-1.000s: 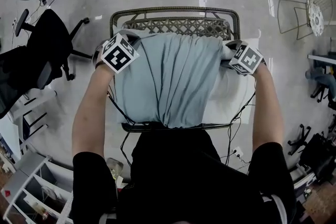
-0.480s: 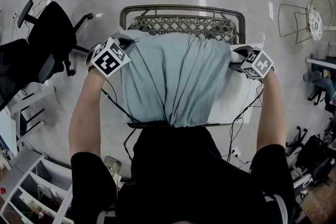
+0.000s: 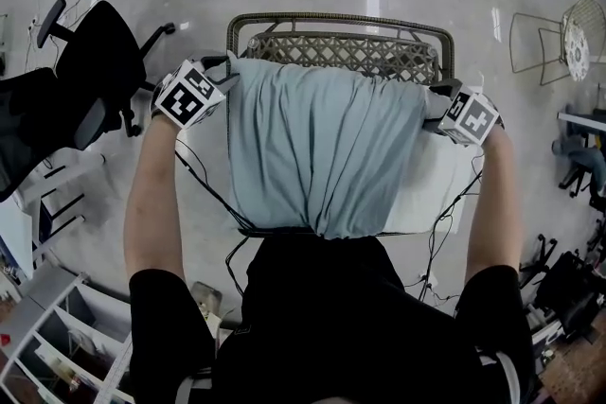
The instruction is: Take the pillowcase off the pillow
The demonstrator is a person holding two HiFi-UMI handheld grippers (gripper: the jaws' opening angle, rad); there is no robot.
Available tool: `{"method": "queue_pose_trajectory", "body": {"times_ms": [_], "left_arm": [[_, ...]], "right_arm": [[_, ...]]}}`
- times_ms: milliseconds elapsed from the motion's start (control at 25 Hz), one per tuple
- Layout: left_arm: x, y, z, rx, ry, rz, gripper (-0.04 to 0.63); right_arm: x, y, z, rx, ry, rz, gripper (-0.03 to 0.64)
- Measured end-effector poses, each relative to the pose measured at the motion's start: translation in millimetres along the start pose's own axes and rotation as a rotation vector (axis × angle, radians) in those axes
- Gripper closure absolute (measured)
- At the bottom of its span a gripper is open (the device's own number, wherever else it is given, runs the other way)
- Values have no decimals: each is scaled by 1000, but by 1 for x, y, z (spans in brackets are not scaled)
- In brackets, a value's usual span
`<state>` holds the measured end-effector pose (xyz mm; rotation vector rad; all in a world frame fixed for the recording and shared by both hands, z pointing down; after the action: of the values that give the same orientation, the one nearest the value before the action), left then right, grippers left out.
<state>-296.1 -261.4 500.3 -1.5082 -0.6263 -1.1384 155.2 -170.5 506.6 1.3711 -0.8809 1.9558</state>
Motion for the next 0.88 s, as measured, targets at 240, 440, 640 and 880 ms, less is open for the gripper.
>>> {"method": "queue_pose_trajectory", "body": {"times_ms": [240, 440, 640, 880], "left_arm": [[36, -5, -6, 22, -129, 28, 367], [57, -7, -2, 60, -313, -5, 426], [40, -6, -4, 176, -330, -105, 557], [-1, -39, 2, 267, -260, -246, 586]], "right_arm": [[43, 1, -1, -8, 60, -76, 176], [56, 4, -3, -8, 95, -118, 180], [46, -8, 2, 37, 131, -71, 264], [27, -19, 6, 95, 175, -11, 352]]}}
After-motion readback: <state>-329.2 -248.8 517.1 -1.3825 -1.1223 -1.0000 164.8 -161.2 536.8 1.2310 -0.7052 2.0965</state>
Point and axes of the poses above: the fingertips, and each gripper's own axes: x forward along the fingers, z to its right, y out of its top, the point moved 7 cm from there along -x, backward along the fingers, and after that the axes turned 8 degrees about x, right-handed, at the moved point
